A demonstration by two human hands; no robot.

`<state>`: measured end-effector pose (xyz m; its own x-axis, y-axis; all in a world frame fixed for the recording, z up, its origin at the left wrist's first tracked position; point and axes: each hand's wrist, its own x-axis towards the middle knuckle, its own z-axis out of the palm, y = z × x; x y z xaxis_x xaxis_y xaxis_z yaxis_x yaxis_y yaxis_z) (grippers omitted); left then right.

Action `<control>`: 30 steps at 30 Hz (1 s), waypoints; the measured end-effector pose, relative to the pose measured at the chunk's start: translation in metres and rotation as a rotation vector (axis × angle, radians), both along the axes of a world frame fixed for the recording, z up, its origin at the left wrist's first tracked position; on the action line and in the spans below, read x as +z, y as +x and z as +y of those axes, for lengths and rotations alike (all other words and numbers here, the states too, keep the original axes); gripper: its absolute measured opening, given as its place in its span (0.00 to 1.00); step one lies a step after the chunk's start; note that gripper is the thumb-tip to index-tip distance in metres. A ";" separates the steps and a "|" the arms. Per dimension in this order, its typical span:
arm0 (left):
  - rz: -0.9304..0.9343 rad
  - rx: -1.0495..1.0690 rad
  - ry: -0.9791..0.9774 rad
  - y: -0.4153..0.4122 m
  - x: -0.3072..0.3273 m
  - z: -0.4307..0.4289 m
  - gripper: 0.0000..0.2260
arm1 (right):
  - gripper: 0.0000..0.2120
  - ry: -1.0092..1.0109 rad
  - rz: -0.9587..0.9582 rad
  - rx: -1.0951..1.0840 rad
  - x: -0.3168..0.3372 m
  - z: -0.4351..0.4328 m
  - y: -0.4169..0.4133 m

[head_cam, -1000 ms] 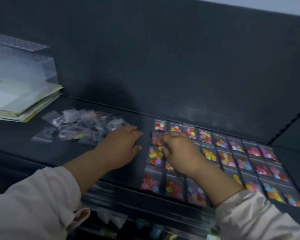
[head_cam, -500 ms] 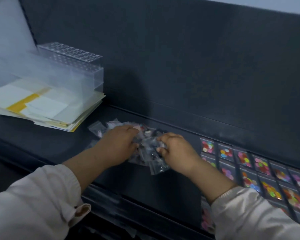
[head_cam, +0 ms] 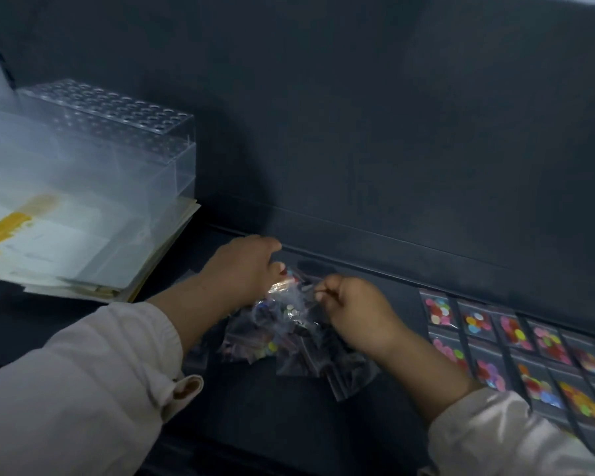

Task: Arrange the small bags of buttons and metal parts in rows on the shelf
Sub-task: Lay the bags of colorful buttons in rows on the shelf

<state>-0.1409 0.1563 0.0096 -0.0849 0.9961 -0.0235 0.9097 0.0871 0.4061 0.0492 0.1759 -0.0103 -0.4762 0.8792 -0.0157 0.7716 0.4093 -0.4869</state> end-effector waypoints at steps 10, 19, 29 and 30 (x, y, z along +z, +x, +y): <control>-0.184 0.001 -0.279 -0.010 -0.021 0.040 0.25 | 0.16 -0.187 -0.026 -0.141 -0.008 0.051 -0.040; -0.305 0.014 -0.198 -0.018 -0.029 0.043 0.07 | 0.07 -0.299 0.071 -0.109 -0.014 0.058 -0.065; -0.630 0.057 -0.237 -0.026 0.003 0.030 0.14 | 0.07 -0.409 0.574 -0.219 0.006 0.051 -0.052; -0.646 0.065 -0.251 -0.027 0.004 0.029 0.15 | 0.07 -0.402 0.590 -0.230 0.008 0.050 -0.049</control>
<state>-0.1680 0.1852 0.0136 -0.0360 0.9474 -0.3180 0.4819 0.2952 0.8250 -0.0002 0.2257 -0.0025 -0.3098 0.9380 -0.1555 0.3806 -0.0276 -0.9243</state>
